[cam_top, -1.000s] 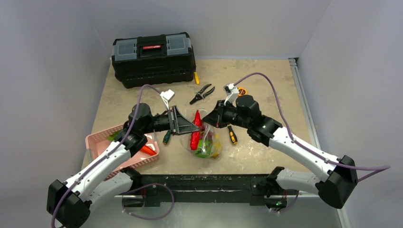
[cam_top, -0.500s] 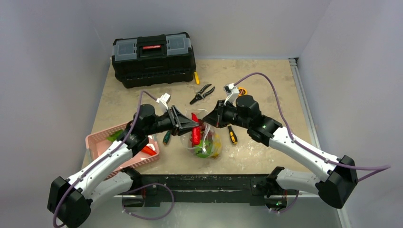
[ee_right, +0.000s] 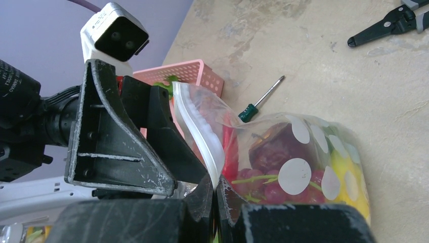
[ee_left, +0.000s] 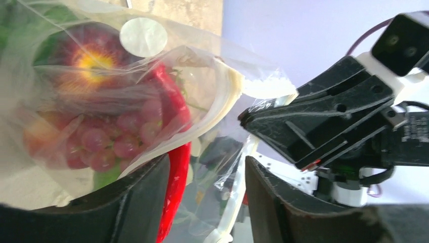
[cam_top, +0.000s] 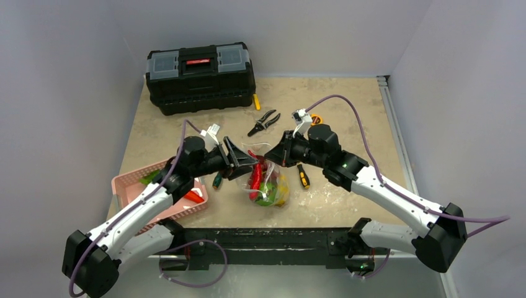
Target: Place the food in the zip-top bag and seal the zipper
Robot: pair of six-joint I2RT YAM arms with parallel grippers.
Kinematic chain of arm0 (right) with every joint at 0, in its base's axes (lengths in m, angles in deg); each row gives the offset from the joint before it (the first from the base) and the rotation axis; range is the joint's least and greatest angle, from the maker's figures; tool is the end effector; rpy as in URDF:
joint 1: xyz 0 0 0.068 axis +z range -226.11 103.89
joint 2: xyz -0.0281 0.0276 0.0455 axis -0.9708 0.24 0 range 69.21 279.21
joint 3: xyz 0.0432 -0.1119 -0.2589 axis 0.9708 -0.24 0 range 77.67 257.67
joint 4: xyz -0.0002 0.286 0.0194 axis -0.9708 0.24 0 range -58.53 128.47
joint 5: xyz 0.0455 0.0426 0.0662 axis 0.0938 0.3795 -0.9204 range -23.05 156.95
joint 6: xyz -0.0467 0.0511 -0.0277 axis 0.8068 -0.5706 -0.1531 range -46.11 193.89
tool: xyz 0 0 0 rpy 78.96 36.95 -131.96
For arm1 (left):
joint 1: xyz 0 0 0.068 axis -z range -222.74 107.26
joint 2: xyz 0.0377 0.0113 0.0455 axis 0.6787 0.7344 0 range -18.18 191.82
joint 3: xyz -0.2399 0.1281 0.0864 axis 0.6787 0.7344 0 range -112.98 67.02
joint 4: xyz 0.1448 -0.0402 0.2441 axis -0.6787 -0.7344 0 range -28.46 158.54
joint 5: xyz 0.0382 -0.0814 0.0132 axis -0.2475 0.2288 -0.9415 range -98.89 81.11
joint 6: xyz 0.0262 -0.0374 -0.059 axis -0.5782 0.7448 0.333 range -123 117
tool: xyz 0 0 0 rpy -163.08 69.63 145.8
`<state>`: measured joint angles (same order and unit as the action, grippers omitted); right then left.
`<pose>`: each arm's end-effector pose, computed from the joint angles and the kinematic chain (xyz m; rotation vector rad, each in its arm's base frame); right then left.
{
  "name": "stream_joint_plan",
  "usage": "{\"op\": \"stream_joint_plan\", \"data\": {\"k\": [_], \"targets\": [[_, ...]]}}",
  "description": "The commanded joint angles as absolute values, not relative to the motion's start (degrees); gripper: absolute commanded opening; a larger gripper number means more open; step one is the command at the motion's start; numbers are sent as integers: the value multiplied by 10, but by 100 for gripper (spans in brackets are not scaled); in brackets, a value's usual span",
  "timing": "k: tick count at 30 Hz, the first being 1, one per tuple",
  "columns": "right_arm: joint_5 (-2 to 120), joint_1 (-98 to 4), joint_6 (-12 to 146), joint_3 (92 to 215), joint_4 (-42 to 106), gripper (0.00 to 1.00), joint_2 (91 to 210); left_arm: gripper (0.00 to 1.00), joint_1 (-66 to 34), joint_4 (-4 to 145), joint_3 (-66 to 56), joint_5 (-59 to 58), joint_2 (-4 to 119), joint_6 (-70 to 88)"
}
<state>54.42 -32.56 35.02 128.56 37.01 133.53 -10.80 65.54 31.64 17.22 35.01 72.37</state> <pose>0.2124 0.2207 0.3144 -0.2468 2.0617 1.1443 0.2000 -0.1572 0.2630 -0.5022 2.2417 -1.5721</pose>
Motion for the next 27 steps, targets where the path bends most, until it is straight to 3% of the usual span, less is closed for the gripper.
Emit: {"op": "stream_joint_plan", "data": {"k": [1, 9, 14, 21, 27], "targets": [[551, -326, 347, 1307, 342, 0, 1321, 58, -107, 567, 254, 154, 314, 622], [564, -326, 357, 1310, 357, 0, 1310, 60, -107, 344, 155, 124, 284, 451], [569, -326, 363, 1303, 361, 0, 1300, 59, -107, 292, 160, 98, 288, 413], [548, -326, 382, 1311, 368, 0, 1314, 59, -107, 417, 243, 174, 311, 457], [553, -326, 398, 1323, 378, 0, 1312, 47, -100, 465, 253, 204, 340, 468]]}}
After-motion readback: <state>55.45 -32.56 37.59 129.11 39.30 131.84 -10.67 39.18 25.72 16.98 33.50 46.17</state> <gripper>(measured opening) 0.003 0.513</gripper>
